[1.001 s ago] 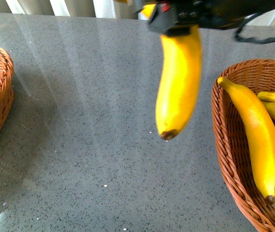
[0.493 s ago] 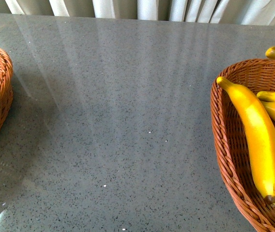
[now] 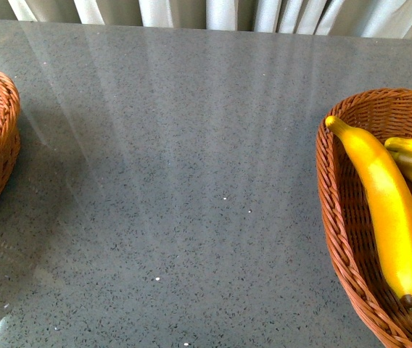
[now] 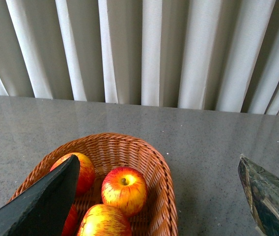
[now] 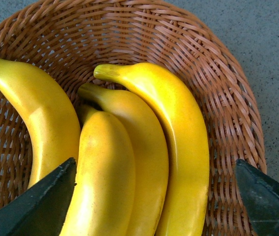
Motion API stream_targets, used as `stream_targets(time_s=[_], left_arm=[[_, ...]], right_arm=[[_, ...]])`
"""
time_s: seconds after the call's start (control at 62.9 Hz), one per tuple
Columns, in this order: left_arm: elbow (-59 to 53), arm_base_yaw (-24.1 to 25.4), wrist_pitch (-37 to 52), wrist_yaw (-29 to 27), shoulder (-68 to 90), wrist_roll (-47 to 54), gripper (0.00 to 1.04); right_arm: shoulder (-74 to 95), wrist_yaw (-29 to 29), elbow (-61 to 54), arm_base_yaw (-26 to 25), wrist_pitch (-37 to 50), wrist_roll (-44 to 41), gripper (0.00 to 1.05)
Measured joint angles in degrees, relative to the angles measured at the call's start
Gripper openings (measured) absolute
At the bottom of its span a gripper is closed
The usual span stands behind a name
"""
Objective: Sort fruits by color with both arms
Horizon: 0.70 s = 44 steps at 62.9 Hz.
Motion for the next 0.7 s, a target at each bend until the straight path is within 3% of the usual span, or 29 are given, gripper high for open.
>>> stream_targets(time_s=[0.493,0.509,0.652,0.699], left_arm=[[0.0,0.0,0.0,0.0,0.0,0.0,0.96],[0.0,0.0,0.0,0.0,0.0,0.0,0.96],[0.0,0.0,0.0,0.0,0.0,0.0,0.96],[0.0,0.0,0.0,0.0,0.0,0.0,0.96]], right_arm=[[-7.2,-2.8,-2.1,-0.8,0.6,0.0,0.95],[-6.8,-3.1,-2.6,-0.9,2.1,-0.2,0.94],[-2.2,-8.3,-17.6,-2.4,44.3,-1.9,0.69],[-3.9,-8.6,-19.1,-2.8,50.3,-2.2,0.62]])
